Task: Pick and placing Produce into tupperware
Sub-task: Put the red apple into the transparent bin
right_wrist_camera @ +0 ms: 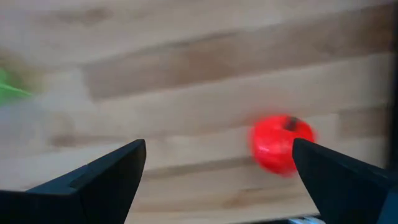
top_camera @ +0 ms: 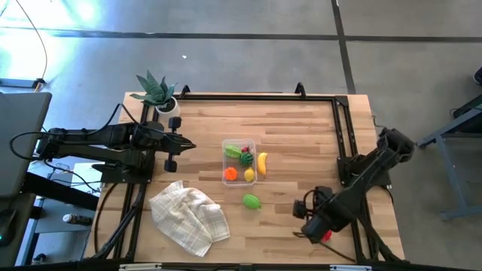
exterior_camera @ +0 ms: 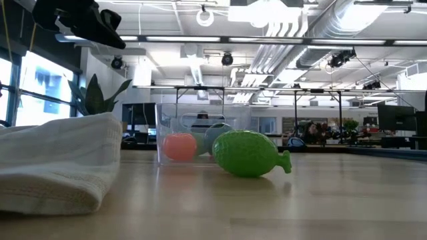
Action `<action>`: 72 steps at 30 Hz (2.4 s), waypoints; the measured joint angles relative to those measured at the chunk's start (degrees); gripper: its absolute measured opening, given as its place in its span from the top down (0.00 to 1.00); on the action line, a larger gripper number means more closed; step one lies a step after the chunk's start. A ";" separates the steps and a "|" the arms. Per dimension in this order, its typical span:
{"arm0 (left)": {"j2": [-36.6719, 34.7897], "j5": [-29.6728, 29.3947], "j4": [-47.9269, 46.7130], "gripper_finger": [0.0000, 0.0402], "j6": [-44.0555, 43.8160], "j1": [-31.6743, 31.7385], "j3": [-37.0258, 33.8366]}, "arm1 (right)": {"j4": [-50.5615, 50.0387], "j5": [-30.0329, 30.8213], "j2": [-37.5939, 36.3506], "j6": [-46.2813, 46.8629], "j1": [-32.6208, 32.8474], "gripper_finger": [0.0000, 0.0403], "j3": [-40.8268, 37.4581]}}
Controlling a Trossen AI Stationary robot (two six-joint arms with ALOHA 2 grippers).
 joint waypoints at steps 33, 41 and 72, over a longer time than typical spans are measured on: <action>0.00 0.01 -0.02 0.99 0.00 -0.01 0.00 | 7.54 5.76 6.19 6.59 17.83 0.02 -6.00; 0.00 0.01 -0.03 0.99 0.00 0.00 0.00 | 10.28 5.55 9.72 6.77 17.82 0.02 -6.00; 0.00 0.00 -0.02 0.99 0.01 0.00 0.00 | 11.18 4.88 14.25 2.68 16.67 0.02 -5.96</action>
